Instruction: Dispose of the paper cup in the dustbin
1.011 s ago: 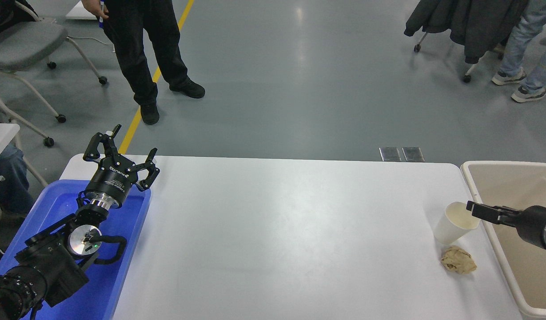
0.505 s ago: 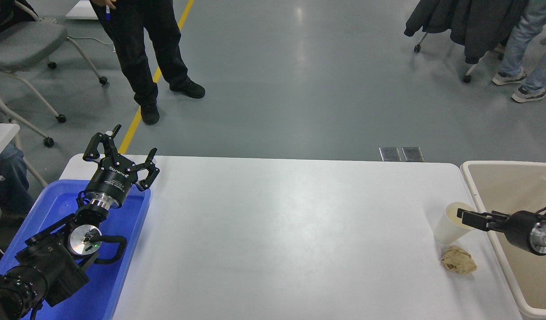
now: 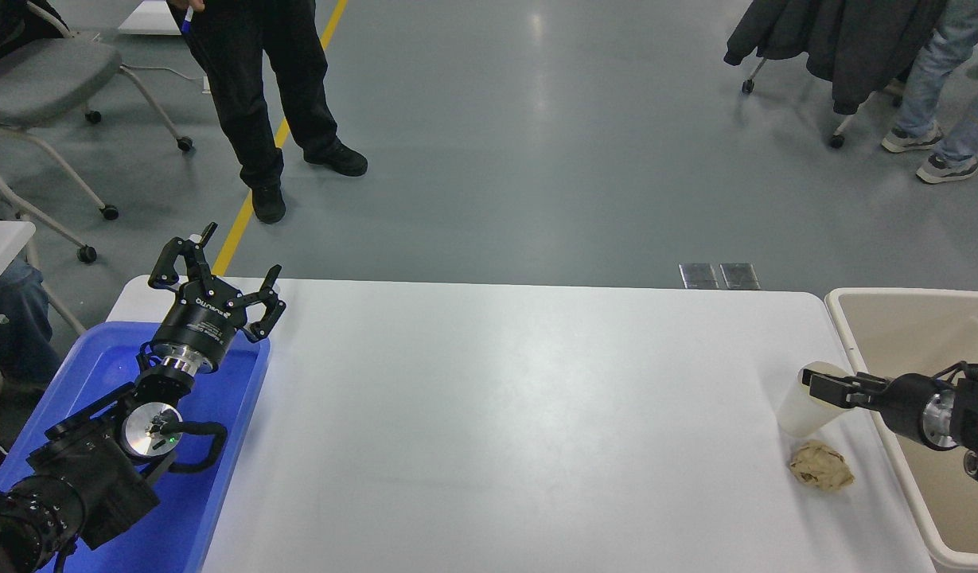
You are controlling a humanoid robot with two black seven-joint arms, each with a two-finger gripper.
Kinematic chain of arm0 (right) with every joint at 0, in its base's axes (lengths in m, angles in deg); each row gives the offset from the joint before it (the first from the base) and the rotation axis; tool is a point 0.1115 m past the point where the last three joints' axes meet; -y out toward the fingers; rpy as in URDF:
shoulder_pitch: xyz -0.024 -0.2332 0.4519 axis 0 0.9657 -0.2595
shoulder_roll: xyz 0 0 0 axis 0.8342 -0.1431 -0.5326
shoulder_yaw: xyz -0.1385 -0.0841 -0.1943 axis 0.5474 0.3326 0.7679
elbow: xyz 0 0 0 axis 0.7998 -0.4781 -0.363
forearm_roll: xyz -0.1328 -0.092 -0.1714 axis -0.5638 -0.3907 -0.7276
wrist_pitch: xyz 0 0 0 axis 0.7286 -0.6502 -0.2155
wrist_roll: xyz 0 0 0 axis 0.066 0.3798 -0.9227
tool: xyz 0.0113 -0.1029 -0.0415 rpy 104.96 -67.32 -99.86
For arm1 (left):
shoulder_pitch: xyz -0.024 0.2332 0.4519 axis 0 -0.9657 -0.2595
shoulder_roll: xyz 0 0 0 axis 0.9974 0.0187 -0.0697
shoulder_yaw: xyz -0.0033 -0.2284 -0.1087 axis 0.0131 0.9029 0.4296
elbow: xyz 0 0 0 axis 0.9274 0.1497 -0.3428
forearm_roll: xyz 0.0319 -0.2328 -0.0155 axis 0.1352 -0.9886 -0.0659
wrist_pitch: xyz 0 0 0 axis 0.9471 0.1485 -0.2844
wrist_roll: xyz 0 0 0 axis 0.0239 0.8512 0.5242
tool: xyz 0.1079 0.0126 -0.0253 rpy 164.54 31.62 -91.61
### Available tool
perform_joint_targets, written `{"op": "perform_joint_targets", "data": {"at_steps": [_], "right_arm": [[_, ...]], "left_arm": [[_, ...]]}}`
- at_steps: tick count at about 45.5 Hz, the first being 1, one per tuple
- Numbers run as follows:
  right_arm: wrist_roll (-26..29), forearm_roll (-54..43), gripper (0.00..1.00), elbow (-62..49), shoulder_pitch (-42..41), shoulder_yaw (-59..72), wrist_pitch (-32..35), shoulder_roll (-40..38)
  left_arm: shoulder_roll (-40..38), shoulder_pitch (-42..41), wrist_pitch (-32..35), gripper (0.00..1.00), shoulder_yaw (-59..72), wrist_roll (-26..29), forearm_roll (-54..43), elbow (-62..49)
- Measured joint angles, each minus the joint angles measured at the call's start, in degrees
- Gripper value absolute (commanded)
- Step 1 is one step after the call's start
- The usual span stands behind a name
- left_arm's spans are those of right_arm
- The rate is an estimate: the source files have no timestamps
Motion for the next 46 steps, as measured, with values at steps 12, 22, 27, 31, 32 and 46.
{"op": "perform_joint_targets", "data": {"at_steps": [12, 22, 27, 31, 32, 46], "right_arm": [[-0.1, 0.1, 0.67, -0.8, 0.0, 1.5, 0.1, 0.3], [-0.1, 0.2, 0.37, -1.3, 0.0, 2.8, 0.1, 0.3], [-0.1, 0.3, 0.16, -1.4, -0.1, 3.7, 0.1, 0.3], [-0.1, 0.3, 0.12, -1.5, -0.1, 4.1, 0.1, 0.2], [-0.1, 0.3, 0.09, -1.5, -0.2, 4.2, 0.1, 0.2], [-0.1, 0.4, 0.00, -1.6, -0.4, 4.9, 0.5, 0.0]], "left_arm": [[0.0, 0.0, 0.0, 1.00, 0.0, 0.0, 0.0, 0.0], [0.0, 0.0, 0.0, 1.00, 0.0, 0.0, 0.0, 0.0], [0.0, 0.0, 0.0, 1.00, 0.0, 0.0, 0.0, 0.0], [0.0, 0.0, 0.0, 1.00, 0.0, 0.0, 0.0, 0.0], [0.0, 0.0, 0.0, 1.00, 0.0, 0.0, 0.0, 0.0], [0.0, 0.0, 0.0, 1.00, 0.0, 0.0, 0.0, 0.0]]}}
